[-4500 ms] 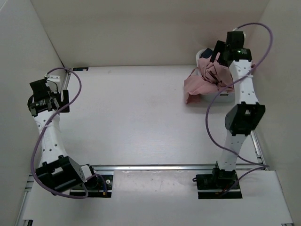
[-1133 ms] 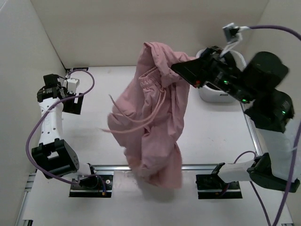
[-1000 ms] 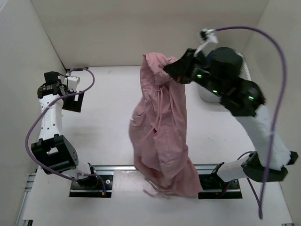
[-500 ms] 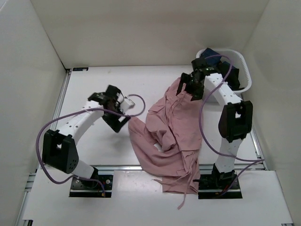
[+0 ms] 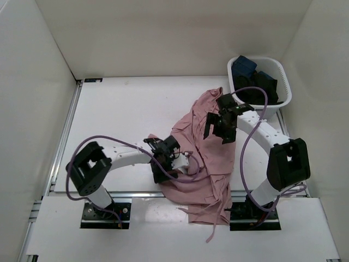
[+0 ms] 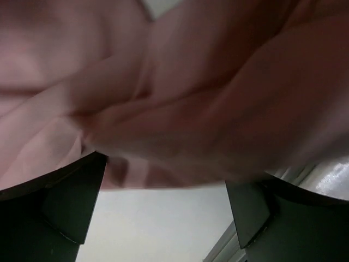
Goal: Fold and stack the trousers
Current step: Flatten the trousers out
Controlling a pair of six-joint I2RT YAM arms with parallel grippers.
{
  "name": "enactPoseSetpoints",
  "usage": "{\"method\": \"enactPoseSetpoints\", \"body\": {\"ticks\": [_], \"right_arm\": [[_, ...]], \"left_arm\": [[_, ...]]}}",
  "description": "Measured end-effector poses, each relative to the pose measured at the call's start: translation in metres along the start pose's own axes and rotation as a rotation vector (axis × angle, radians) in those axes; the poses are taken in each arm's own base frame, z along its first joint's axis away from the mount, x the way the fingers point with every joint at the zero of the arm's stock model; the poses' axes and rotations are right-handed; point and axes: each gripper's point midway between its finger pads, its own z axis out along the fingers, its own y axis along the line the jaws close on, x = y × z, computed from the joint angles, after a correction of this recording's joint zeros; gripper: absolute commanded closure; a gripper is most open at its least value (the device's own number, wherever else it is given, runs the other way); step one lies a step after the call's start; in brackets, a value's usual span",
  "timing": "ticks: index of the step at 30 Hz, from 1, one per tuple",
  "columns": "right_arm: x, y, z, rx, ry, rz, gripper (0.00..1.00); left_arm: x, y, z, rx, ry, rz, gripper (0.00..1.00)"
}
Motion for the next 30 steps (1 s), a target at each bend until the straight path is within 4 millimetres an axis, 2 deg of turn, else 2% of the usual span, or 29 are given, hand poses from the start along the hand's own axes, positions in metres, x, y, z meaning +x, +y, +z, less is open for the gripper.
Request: {"method": "enactPoseSetpoints", "body": {"ticks": [1, 2, 3, 6, 9, 10, 12, 14, 15, 17, 19, 20, 21, 22, 24, 26, 27, 29, 30], "right_arm": [[0.007, -0.004, 0.003, 0.023, 0.015, 0.003, 0.03], [0.013, -0.008, 0.005, 0.044, 0.024, 0.008, 0.03], [0.017, -0.013, 0.007, 0.065, 0.026, 0.019, 0.05], [0.024, -0.03, 0.002, 0.122, 0.013, 0.063, 0.11], [0.027, -0.048, -0.009, 0.163, -0.029, 0.12, 0.18], [0.029, -0.054, -0.012, 0.172, -0.036, 0.137, 0.28], [0.037, -0.066, -0.012, 0.191, -0.032, 0.17, 0.38], [0.052, -0.075, -0.003, 0.197, 0.012, 0.198, 0.47], [0.062, -0.075, 0.005, 0.19, 0.048, 0.204, 0.53], [0.077, -0.068, 0.02, 0.176, 0.115, 0.183, 0.59], [0.086, -0.049, 0.035, 0.147, 0.162, 0.124, 0.64], [0.092, -0.037, 0.042, 0.132, 0.187, 0.085, 0.64], [0.096, -0.023, 0.047, 0.113, 0.212, 0.043, 0.64], [0.097, -0.003, 0.053, 0.082, 0.236, -0.008, 0.64], [0.092, 0.034, 0.062, 0.017, 0.241, -0.095, 0.64], [0.083, 0.069, 0.061, -0.043, 0.22, -0.174, 0.59], [0.076, 0.086, 0.056, -0.077, 0.195, -0.207, 0.55], [0.063, 0.104, 0.044, -0.125, 0.145, -0.238, 0.48], [0.054, 0.106, 0.035, -0.14, 0.118, -0.233, 0.48]], "left_arm": [[0.006, -0.007, 0.012, 0.007, 0.025, 0.022, 0.0], [0.014, -0.014, 0.02, 0.024, 0.061, 0.037, 0.05], [0.011, -0.014, 0.02, 0.017, 0.054, 0.038, 0.21], [0.006, -0.014, 0.022, 0.008, 0.047, 0.018, 0.86], [-0.002, 0.001, 0.024, -0.049, 0.056, -0.007, 0.86], [-0.004, 0.01, 0.025, -0.076, 0.056, -0.025, 0.86], [-0.002, 0.035, 0.024, -0.143, 0.058, -0.076, 0.86], [0.008, 0.07, 0.021, -0.222, 0.07, -0.154, 0.86], [0.023, 0.101, 0.018, -0.274, 0.085, -0.227, 0.86], [0.05, 0.146, 0.009, -0.347, 0.112, -0.345, 0.86], [0.082, 0.2, -0.009, -0.438, 0.13, -0.474, 0.84], [0.101, 0.227, -0.022, -0.488, 0.139, -0.535, 0.78], [0.119, 0.258, -0.04, -0.557, 0.139, -0.592, 0.53], [0.134, 0.279, -0.056, -0.613, 0.14, -0.629, 0.34], [0.166, 0.314, -0.095, -0.733, 0.149, -0.702, 0.12], [0.177, 0.322, -0.113, -0.782, 0.148, -0.726, 0.12], [0.178, 0.319, -0.119, -0.787, 0.152, -0.724, 0.12], [0.172, 0.31, -0.123, -0.773, 0.14, -0.7, 0.12], [0.168, 0.299, -0.124, -0.751, 0.132, -0.679, 0.12]]}}
